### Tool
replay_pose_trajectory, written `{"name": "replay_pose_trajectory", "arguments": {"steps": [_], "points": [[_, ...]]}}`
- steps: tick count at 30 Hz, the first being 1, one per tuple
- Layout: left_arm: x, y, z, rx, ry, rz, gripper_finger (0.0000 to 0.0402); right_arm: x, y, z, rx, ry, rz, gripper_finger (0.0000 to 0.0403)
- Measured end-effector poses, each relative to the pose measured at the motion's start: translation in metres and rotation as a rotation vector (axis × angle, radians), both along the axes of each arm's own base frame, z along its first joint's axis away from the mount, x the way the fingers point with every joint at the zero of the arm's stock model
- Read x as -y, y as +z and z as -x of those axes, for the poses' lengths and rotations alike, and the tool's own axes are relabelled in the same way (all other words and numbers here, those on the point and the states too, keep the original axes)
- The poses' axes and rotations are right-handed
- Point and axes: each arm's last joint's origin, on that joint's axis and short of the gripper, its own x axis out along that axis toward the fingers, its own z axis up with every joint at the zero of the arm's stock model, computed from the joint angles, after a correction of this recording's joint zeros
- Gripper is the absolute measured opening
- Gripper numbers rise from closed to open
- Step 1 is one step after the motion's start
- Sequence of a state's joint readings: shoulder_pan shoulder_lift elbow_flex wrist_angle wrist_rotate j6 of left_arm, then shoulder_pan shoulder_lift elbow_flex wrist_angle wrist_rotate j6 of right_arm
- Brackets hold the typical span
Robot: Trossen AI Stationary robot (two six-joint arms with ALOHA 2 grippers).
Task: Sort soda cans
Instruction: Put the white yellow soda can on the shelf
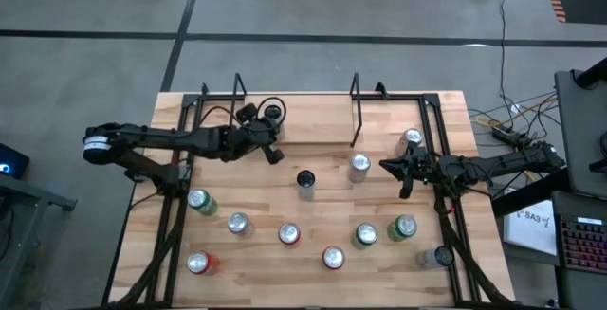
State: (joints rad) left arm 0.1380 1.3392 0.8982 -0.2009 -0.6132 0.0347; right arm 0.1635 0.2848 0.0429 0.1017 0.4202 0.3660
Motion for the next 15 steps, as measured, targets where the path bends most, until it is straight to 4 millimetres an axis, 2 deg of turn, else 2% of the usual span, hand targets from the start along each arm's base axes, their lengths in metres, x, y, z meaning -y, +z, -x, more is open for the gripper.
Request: {"name": "replay_pose_trajectory", "arguments": {"steps": [9, 15], "points": [[0.000, 0.005, -0.003, 0.055, 0.012, 0.001, 0.0000, 0.000, 0.000, 0.000, 0.001, 0.000, 0.001, 0.0012], [0.021, 0.034, -0.001, 0.138, -0.096, -0.021, 0.0000, -0.001, 0.012, -0.001, 0.119, 0.014, 0.014, 0.0012]]}}
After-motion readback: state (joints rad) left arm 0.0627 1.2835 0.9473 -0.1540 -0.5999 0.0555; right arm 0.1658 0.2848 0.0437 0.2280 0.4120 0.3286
